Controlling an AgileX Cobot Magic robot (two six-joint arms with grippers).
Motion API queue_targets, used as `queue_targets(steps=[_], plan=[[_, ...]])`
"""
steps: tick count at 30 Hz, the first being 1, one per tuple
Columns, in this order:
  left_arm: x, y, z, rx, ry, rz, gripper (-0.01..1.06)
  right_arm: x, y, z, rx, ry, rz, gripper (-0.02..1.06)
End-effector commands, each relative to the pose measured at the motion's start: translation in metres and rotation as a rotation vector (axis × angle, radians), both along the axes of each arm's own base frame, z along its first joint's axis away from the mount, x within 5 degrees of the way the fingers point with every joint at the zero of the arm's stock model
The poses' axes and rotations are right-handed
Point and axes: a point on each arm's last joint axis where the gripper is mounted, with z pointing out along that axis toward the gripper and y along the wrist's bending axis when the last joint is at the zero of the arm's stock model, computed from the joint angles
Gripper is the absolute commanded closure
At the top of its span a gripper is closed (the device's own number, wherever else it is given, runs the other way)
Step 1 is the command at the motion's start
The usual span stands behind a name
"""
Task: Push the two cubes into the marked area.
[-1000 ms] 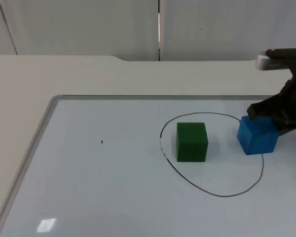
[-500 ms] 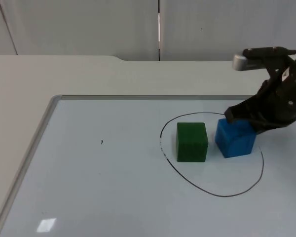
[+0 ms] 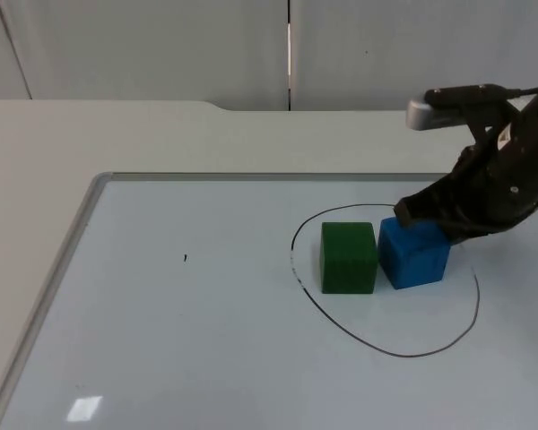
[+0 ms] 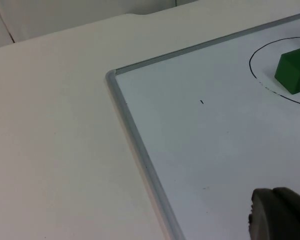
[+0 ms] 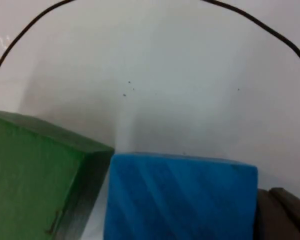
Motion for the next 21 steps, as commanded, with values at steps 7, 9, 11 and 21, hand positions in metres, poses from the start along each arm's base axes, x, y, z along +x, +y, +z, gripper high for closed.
queue_targets(steps=[7,9,11,21], plan=[[0.0,0.0,0.0,-0.005,-0.009,0.006,1.05,-0.004,-0.005,0.014,-0.079,0.008,0.07,1.04],[0.0,0.0,0.0,-0.005,-0.009,0.006,1.05,-0.006,-0.009,0.03,-0.073,-0.011,0.06,1.04],[0.0,0.0,0.0,-0.005,-0.009,0.006,1.05,-0.006,-0.012,0.038,-0.068,-0.026,0.054,1.04],[0.0,0.0,0.0,-0.005,-0.009,0.006,1.05,-0.038,-0.027,0.153,0.022,-0.284,0.035,1.04]])
